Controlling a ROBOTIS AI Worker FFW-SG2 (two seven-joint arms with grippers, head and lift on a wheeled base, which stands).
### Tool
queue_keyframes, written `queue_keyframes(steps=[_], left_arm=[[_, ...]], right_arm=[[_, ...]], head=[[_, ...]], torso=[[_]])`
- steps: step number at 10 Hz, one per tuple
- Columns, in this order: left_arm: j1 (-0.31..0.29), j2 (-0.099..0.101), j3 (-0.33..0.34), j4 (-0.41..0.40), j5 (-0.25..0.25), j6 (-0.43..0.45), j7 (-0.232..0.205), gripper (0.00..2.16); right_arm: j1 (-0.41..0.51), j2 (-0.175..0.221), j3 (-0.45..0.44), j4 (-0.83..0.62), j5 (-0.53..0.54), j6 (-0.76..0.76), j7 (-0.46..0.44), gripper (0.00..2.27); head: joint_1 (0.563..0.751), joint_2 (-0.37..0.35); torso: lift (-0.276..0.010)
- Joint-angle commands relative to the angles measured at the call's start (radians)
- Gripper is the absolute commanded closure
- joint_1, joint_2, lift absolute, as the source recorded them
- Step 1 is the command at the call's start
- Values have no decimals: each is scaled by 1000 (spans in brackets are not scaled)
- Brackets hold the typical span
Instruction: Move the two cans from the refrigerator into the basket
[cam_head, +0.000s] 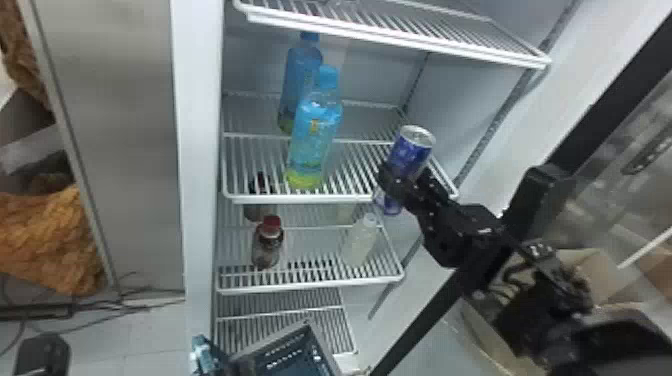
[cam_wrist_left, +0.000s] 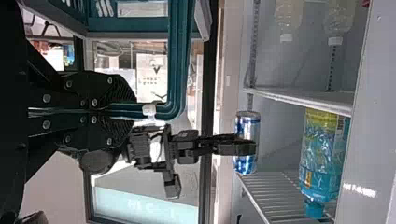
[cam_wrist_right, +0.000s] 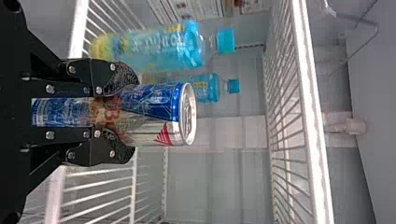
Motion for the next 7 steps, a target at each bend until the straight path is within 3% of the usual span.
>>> queue_keyframes(steps=[1,4,7], left_arm=[[2,-1,0,0,-2,0,0,1197],[2,1,2,0,-2,0,0,1197],[2,1,2,0,-2,0,0,1197]], right_arm=[[78,0,-10,-80,-26,28,0,1279],[159,3,10,-154,-58,84,29,1279],[230,35,36,-191,-66,114,54,1279]], head=[[695,-350],[695,-350],[695,-346]], torso=[[-35],[-35],[-35]])
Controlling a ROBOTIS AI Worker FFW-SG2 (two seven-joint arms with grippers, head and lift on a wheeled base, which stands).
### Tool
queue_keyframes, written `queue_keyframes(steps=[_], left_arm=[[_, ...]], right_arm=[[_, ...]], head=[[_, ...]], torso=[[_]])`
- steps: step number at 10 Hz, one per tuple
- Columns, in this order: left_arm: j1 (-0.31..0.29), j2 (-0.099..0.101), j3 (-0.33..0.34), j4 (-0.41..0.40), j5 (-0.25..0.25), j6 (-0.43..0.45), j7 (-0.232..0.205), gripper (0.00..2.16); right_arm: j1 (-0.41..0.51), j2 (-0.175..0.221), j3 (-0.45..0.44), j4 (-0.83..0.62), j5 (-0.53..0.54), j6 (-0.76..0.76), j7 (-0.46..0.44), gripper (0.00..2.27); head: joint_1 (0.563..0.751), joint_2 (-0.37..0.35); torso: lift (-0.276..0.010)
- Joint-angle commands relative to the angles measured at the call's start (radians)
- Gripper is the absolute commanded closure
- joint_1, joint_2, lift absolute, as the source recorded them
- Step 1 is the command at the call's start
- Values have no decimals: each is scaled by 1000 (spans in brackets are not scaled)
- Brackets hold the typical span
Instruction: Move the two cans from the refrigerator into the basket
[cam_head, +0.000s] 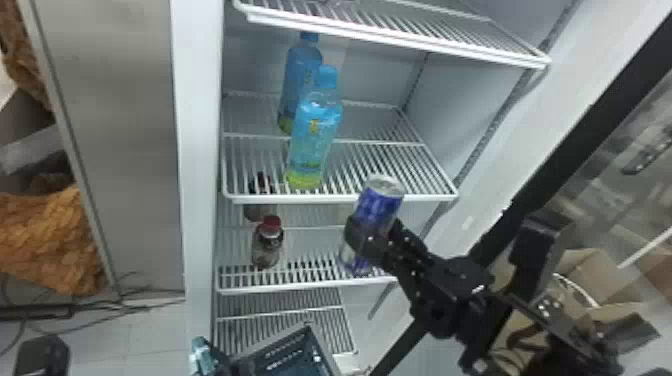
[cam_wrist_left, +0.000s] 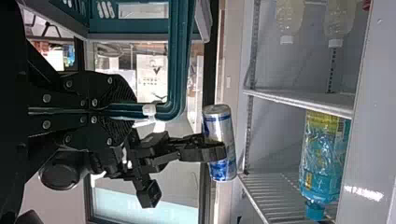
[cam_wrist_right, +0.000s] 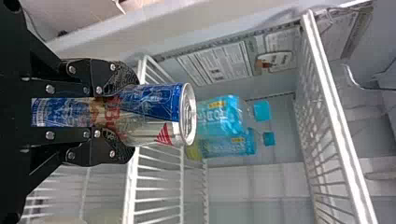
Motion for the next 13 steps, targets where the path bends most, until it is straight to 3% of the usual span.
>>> queue_keyframes(steps=[1,8,11,13], left_arm=[[0,-1,1,0,1,0,0,1197],[-12,2,-1,0,-1,0,1,1197],[-15,5,1,0,-3,-2,1,1197],[-15,7,1,0,-3,-5,1,1197]], right_arm=[[25,12,22,-4,0,23,11,1279],[79,19,64,-21,12,271,169,1279],[101,21,56,-29,40,369,261,1279],[120,19,40,-46,42,421,275,1228]], head=[[695,-343],[695,-262],[695,-256],[695,-259]], torso=[[-35],[-35],[-35],[-35]])
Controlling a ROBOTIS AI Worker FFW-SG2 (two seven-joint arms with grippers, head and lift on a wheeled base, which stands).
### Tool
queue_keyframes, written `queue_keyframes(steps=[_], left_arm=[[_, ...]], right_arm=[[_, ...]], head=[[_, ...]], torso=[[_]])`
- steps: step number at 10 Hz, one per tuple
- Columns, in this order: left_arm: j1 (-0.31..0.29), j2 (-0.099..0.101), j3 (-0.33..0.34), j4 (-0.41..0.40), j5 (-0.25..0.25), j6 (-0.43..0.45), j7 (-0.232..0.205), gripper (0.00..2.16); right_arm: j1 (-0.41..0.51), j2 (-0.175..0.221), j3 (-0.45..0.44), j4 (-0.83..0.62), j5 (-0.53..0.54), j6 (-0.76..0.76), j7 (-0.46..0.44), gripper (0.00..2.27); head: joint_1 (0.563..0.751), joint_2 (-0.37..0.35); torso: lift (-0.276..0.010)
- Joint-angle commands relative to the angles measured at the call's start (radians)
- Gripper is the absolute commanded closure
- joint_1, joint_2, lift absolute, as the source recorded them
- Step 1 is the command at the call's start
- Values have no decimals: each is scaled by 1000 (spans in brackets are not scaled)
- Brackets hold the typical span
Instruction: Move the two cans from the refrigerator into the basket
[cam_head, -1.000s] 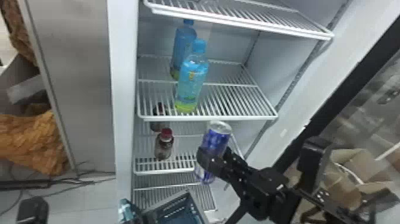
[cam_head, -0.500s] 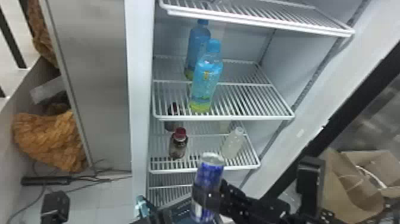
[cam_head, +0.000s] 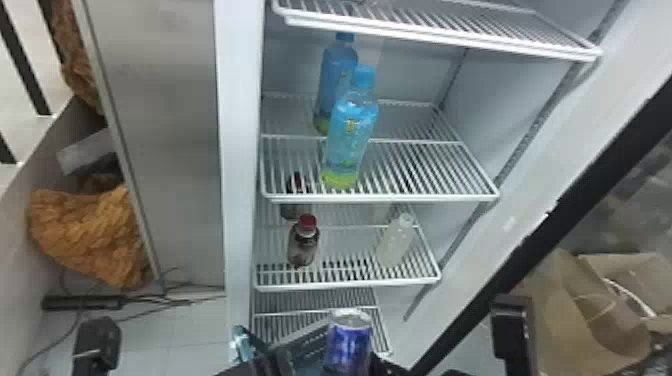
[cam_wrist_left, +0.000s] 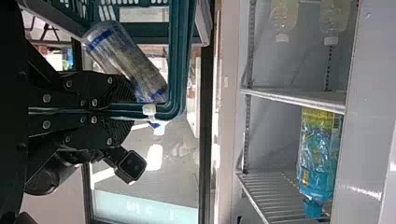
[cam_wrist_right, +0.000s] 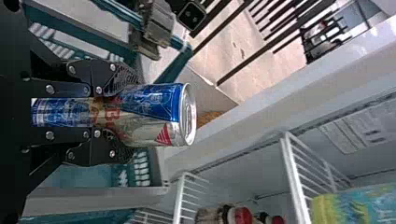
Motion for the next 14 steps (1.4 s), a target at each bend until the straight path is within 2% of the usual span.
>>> queue_keyframes(steps=[1,2,4,5,8,9,12,14], left_arm=[[0,0,2,0,0,-5,0,1197],[0,0,2,0,0,-5,0,1197],[2,0,2,0,0,-7,0,1197],[5,0,2,0,0,-7,0,1197],[10,0,2,0,2,-7,0,1197],[10,0,2,0,2,-7,0,1197],[12,-1,4,0,4,-7,0,1197],[15,-3,2,0,6,-7,0,1197]], right_arm=[[10,0,-8,-15,-12,61,1,1214],[10,0,-16,-35,-27,147,1,1035],[10,-3,-32,-42,-35,157,1,308],[8,-2,-44,-42,-33,147,1,108],[8,15,-106,-45,-27,74,1,105],[8,21,-128,-40,-17,7,0,105],[3,57,-199,73,8,-314,1,108],[10,81,-231,125,36,-466,0,110]], head=[[695,-267],[695,-270],[695,-274],[695,-278],[695,-307],[695,-322],[695,-350],[695,-350]], torso=[[-35],[-35],[-35],[-35],[-35],[-35],[-35],[-35]])
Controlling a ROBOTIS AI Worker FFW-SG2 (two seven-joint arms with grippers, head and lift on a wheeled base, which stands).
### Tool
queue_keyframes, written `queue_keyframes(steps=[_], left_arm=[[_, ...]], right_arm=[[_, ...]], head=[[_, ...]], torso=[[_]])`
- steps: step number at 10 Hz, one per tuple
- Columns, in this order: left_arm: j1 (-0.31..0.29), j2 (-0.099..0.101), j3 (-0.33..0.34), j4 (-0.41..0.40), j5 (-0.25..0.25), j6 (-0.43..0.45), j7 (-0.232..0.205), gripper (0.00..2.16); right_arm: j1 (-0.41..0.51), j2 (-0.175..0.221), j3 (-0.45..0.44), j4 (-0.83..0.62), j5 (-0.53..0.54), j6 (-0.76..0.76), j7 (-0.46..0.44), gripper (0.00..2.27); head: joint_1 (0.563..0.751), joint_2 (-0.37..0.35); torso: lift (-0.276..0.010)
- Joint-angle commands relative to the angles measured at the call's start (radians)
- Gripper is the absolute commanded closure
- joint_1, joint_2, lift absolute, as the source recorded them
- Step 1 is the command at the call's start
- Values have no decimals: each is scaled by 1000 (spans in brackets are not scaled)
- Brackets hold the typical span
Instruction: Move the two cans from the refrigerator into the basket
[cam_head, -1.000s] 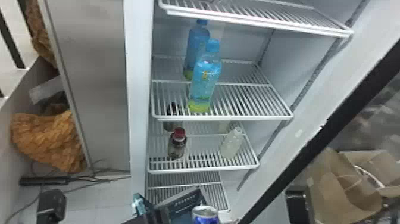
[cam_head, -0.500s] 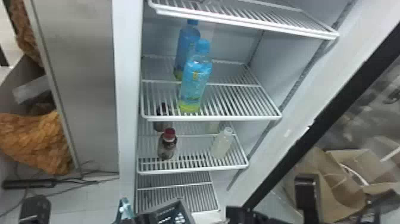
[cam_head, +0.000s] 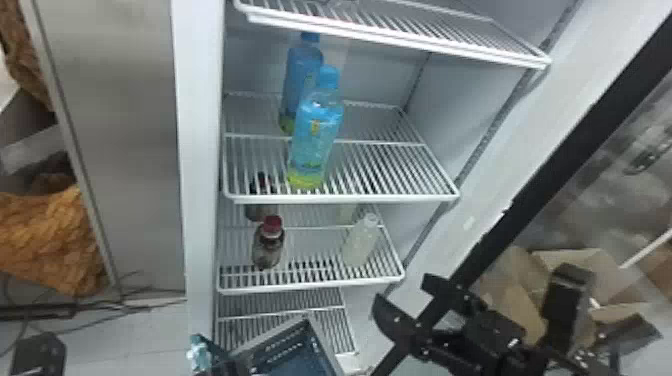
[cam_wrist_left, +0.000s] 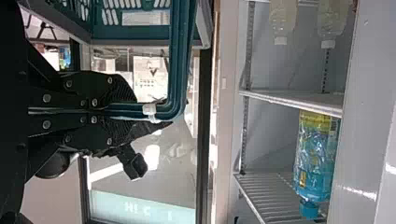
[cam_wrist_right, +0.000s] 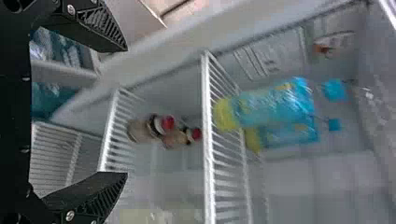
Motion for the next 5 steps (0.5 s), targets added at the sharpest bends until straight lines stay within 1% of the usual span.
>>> queue_keyframes(steps=[1,3,5], left_arm=[[3,-1,-1,0,0,0,0,1197],[3,-2,-3,0,-2,0,0,1197],[3,-2,-3,0,-2,0,0,1197]], right_arm=[[12,10,-12,35,7,-82,0,110],[59,16,-24,74,23,-269,2,110],[95,31,-34,151,19,-438,2,110]], head=[[695,-350],[695,-350],[695,-350]], torso=[[-35],[-35],[-35]])
